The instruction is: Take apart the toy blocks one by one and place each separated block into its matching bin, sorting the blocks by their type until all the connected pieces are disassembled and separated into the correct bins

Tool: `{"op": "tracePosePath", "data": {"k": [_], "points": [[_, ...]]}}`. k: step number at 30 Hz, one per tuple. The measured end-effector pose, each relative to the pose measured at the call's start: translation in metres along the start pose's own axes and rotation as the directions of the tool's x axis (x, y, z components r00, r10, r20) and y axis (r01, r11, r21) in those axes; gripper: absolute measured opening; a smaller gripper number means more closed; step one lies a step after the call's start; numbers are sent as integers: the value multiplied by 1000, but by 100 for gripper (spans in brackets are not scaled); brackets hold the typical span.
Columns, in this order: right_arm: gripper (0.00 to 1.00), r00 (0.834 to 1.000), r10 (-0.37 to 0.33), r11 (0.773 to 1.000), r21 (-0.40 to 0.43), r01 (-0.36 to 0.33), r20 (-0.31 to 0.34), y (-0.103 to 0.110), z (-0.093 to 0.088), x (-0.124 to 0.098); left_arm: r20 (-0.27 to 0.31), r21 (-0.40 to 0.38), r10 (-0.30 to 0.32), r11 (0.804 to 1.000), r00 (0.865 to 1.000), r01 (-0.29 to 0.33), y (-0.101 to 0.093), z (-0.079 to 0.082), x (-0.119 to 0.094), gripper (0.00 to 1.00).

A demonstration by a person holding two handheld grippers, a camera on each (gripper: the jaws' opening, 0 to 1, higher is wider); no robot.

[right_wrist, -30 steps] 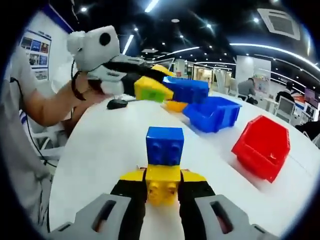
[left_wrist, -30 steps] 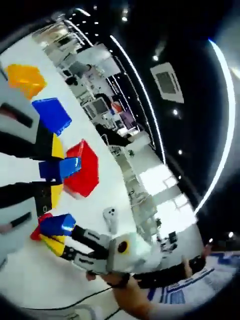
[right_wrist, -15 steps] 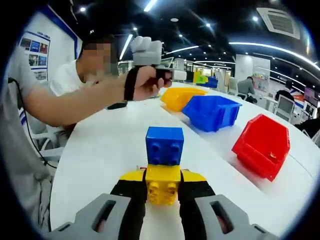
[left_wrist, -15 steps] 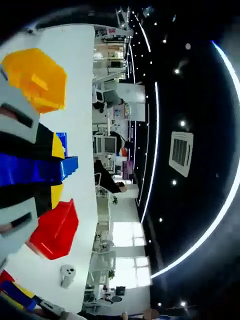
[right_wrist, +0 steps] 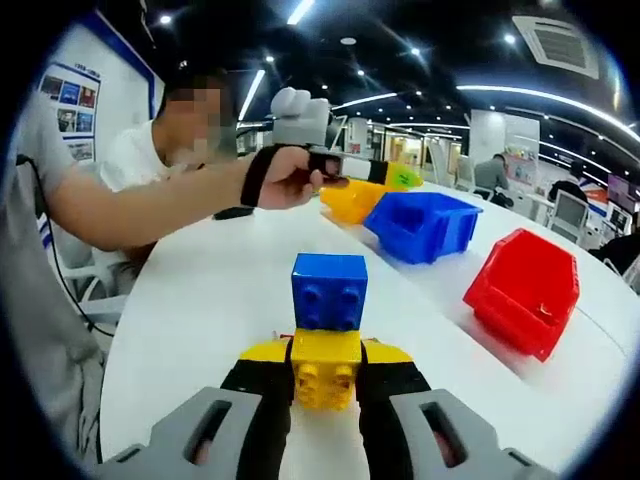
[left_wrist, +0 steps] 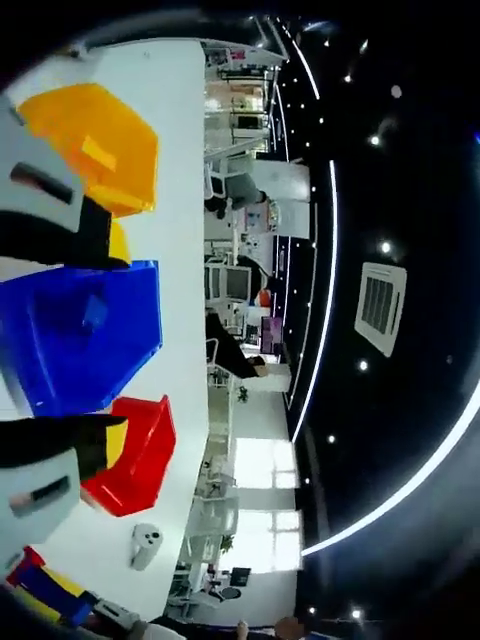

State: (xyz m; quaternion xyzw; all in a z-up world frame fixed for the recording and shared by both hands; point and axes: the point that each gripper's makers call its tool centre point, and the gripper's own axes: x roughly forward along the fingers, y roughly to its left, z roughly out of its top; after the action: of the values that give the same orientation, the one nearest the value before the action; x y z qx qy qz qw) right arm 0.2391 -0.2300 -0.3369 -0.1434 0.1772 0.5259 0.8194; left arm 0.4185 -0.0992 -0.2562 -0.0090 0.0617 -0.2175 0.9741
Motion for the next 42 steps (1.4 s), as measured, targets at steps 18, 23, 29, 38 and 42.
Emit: {"op": "tracePosePath", "data": {"k": [18,23,29,38,42], "points": [[26,1000,-17,1000,5,17,0,-2,0,2,-176,56,-287,952,942,301,-196,-37,-97,38],[26,1000,-24,1000,4,24,2,-2,0,2,-237,-66,-294,956,926,286,-194,-65,-85,29],[26,999,-30,1000,-4,30,24,-4,1,2,-205,10,-277,958,939,285,-200,-62,-85,19],[28,992,-119,993,-14,120,32,-4,-4,-13,-204,6,-279,958,938,286,-196,-62,-85,18],[27,991,-119,993,0,119,68,-5,3,-10,-204,8,-282,957,937,290,-196,-61,-85,18]]}}
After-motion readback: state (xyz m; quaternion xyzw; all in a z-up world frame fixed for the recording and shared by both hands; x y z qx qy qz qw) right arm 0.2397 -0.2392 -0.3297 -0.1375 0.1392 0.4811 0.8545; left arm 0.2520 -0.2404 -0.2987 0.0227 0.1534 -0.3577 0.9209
